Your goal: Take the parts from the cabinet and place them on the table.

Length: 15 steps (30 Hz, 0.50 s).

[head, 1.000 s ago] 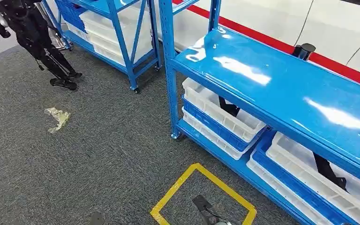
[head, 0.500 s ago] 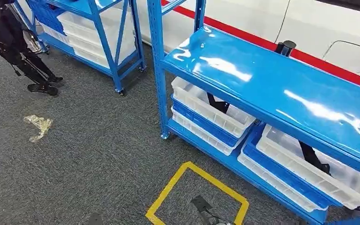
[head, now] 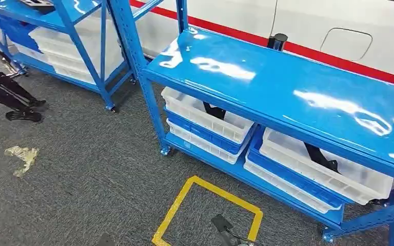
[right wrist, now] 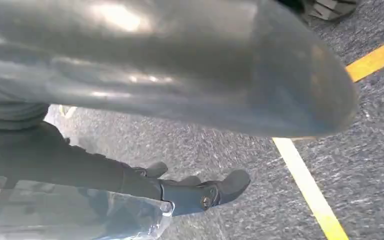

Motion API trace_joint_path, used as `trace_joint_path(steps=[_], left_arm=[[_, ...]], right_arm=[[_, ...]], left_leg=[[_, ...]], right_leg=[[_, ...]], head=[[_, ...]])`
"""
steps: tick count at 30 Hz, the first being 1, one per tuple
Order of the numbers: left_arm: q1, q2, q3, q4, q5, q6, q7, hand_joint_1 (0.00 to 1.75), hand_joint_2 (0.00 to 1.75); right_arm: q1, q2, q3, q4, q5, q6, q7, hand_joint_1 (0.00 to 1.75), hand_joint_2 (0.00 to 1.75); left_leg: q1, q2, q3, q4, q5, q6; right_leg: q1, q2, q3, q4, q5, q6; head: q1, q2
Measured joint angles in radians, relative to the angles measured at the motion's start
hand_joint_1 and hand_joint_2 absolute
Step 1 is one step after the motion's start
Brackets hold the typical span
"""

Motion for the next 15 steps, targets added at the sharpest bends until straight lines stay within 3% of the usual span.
trace_joint_path(steps=[1, 2, 3, 5, 6, 7, 10, 11, 12, 13, 15], left_arm=[[0.002, 0.0, 0.0, 0.0, 0.0, 0.0, 0.0, 0.0, 0.0], [0.003, 0.0, 0.0, 0.0, 0.001, 0.0, 0.0, 0.0, 0.0], [0.003, 0.0, 0.0, 0.0, 0.001, 0.0, 0.0, 0.0, 0.0], [0.002, 0.001, 0.0, 0.0, 0.001, 0.0, 0.0, 0.0, 0.0], [0.002, 0.002, 0.0, 0.0, 0.001, 0.0, -0.001, 0.0, 0.0], [0.001, 0.003, 0.0, 0.0, 0.001, 0.0, -0.001, 0.0, 0.0], [0.001, 0.003, 0.0, 0.0, 0.003, 0.0, -0.003, 0.0, 0.0], [0.0, 0.002, 0.0, 0.0, 0.003, 0.0, -0.004, 0.0, 0.0], [-0.001, 0.001, 0.001, 0.0, 0.003, 0.001, -0.005, 0.0, 0.0], [-0.001, 0.001, 0.001, 0.0, 0.003, 0.002, -0.005, 0.0, 0.0], [0.003, 0.001, 0.001, 0.001, 0.011, 0.004, -0.006, 0.0, 0.0]], right_arm=[[0.002, 0.0, -0.001, 0.0, 0.0, 0.0, 0.0, 0.0, 0.0], [0.004, -0.001, -0.004, 0.0, 0.0, 0.0, 0.0, 0.0, 0.0], [0.004, -0.001, -0.005, 0.0, 0.0, 0.0, 0.0, 0.0, 0.0], [0.004, 0.0, -0.006, 0.0, 0.002, 0.0, 0.0, 0.0, 0.0], [0.004, 0.001, -0.006, 0.0, 0.005, 0.0, 0.0, 0.0, 0.0], [0.002, 0.001, -0.007, 0.0, 0.006, 0.0, 0.0, 0.0, 0.0], [0.004, 0.0, -0.009, 0.0, 0.007, 0.0, 0.0, 0.0, 0.0], [0.004, 0.0, -0.011, 0.0, 0.008, 0.0, 0.0, 0.0, 0.0], [0.005, 0.0, -0.013, 0.0, 0.01, 0.0, 0.0, 0.0, 0.0], [0.004, 0.0, -0.014, 0.0, 0.011, 0.0, -0.001, 0.0, 0.0], [0.002, 0.0, -0.014, 0.0, 0.017, 0.0, -0.002, 0.0, 0.0]], left_leg=[[0.0, -0.001, -0.03, 0.056, -0.014, -0.001], [0.001, -0.001, -0.041, 0.067, -0.003, -0.001], [0.002, -0.001, -0.029, 0.033, 0.028, 0.001], [0.008, -0.012, 0.047, -0.125, 0.118, 0.004], [0.011, -0.038, 0.084, -0.198, 0.145, 0.006], [0.011, -0.059, 0.099, -0.234, 0.131, 0.006], [-0.002, -0.039, 0.095, -0.23, 0.135, 0.022], [0.005, -0.032, 0.104, -0.239, 0.142, 0.033], [0.004, -0.022, 0.106, -0.244, 0.147, 0.039], [0.004, -0.016, 0.106, -0.244, 0.148, 0.047], [0.001, 0.005, 0.104, -0.244, 0.148, 0.049]], right_leg=[[0.002, 0.008, 0.0, 0.0, 0.0, 0.0], [0.002, 0.017, 0.001, 0.001, 0.0, 0.0], [0.002, 0.026, 0.002, 0.002, 0.0, 0.0], [0.002, 0.045, 0.005, 0.004, 0.0, 0.001], [0.002, 0.052, 0.004, 0.005, 0.0, 0.002], [0.017, 0.058, -0.002, 0.013, -0.004, 0.009], [0.006, 0.076, -0.007, 0.001, 0.006, 0.031], [0.012, 0.078, -0.018, 0.002, 0.005, 0.038], [0.008, 0.044, -0.02, 0.021, -0.003, 0.039], [0.011, 0.015, -0.045, 0.07, -0.031, 0.034], [0.01, 0.006, -0.122, 0.228, -0.095, 0.028]], head=[[0.0, 0.0], [0.0, 0.0], [0.0, 0.0], [0.0, 0.0], [0.0, 0.0], [0.0, 0.0], [0.001, 0.0], [0.0, 0.0], [0.001, 0.0], [0.005, 0.0], [0.005, 0.0]])
